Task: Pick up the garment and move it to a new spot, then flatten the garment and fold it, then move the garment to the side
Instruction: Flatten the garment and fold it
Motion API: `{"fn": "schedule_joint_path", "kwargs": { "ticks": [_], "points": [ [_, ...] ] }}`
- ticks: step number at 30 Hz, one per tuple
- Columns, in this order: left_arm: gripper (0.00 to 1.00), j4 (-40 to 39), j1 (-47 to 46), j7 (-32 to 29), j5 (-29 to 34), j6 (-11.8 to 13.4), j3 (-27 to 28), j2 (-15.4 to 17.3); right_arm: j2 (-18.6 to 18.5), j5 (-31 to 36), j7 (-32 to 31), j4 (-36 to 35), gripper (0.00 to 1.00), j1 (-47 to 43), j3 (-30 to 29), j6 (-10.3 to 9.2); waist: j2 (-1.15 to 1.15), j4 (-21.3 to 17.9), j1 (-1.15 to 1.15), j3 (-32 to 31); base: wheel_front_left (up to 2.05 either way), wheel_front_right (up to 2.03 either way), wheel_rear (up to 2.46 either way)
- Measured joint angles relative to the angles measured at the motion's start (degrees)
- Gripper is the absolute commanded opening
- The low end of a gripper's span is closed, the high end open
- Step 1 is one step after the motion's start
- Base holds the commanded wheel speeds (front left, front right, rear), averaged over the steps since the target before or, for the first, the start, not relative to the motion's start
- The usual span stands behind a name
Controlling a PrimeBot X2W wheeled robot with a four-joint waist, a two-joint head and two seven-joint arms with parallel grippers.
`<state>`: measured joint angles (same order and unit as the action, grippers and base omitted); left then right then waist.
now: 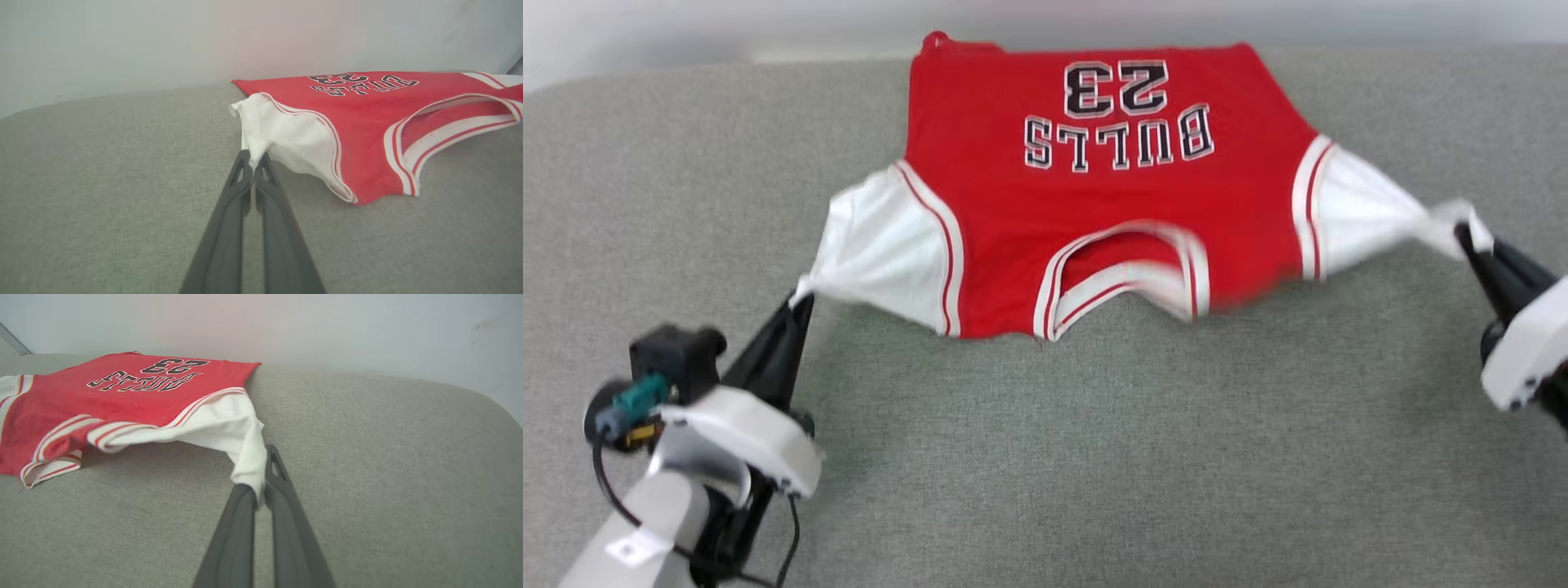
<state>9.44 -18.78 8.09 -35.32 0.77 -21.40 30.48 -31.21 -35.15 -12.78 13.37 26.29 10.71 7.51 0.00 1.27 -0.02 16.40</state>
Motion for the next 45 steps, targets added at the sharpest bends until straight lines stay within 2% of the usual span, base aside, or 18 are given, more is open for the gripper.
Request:
{"fn": "schedule_joint_path", "kwargs": {
  "ticks": [11, 19, 24, 30, 40, 41, 42, 45],
  "points": [
    [0.00, -5.0, 15.6, -1.9, -3.4, 4.4, 2.1, 3.7, 0.3, -1.2, -3.2, -6.4, 0.00, -17.3, -4.6, 0.01, 0.00, -0.7, 0.00, -7.3, 0.00, 0.00, 0.00],
    [0.00, -8.0, 23.2, -3.4, -6.3, 5.8, 4.1, 6.5, 0.5, -3.3, -8.0, -10.8, 0.00, -27.0, -8.6, 0.01, 0.00, -0.8, 0.00, -11.4, 0.00, 0.00, 0.00],
    [0.00, -10.3, 28.1, -5.6, -8.4, 5.7, 4.5, 8.6, 1.4, -6.3, -13.0, -15.4, 0.00, -34.2, -12.1, 0.00, 0.00, -0.4, 0.00, -12.9, 0.00, 0.00, 0.00],
    [0.00, -11.4, 32.0, -7.8, -9.2, 5.8, 3.1, 9.4, 2.6, -7.2, -17.1, -19.3, 0.00, -41.4, -14.5, 0.00, 0.00, -0.1, 0.00, -12.7, 0.00, 0.00, 0.00],
    [0.00, -11.7, 30.1, -8.4, -8.7, 4.5, 0.6, 7.9, 3.1, -5.6, -18.6, -19.5, 0.00, -41.5, -14.5, 0.00, 0.00, 0.1, 0.01, -10.8, 0.00, 0.00, 0.00],
    [0.00, -11.8, 29.8, -8.4, -8.7, 4.3, 0.4, 7.8, 3.1, -5.6, -18.8, -19.5, 0.10, -41.1, -14.5, 0.00, 0.00, 0.1, 0.02, -10.6, 0.00, 0.00, 0.00],
    [0.00, -12.1, 29.6, -8.4, -8.7, 3.9, 0.0, 7.5, 2.8, -5.1, -18.9, -19.5, 1.00, -40.7, -14.5, 0.00, 0.00, 0.2, 0.01, -10.4, 0.00, 0.00, 0.00],
    [0.00, -13.1, 29.0, -8.4, -8.9, 3.4, -0.5, 6.6, 1.8, -4.9, -19.7, -20.0, 1.00, -39.9, -14.0, -0.01, 0.00, 0.6, 0.02, -9.7, 0.00, 0.00, 0.00]
  ]
}}
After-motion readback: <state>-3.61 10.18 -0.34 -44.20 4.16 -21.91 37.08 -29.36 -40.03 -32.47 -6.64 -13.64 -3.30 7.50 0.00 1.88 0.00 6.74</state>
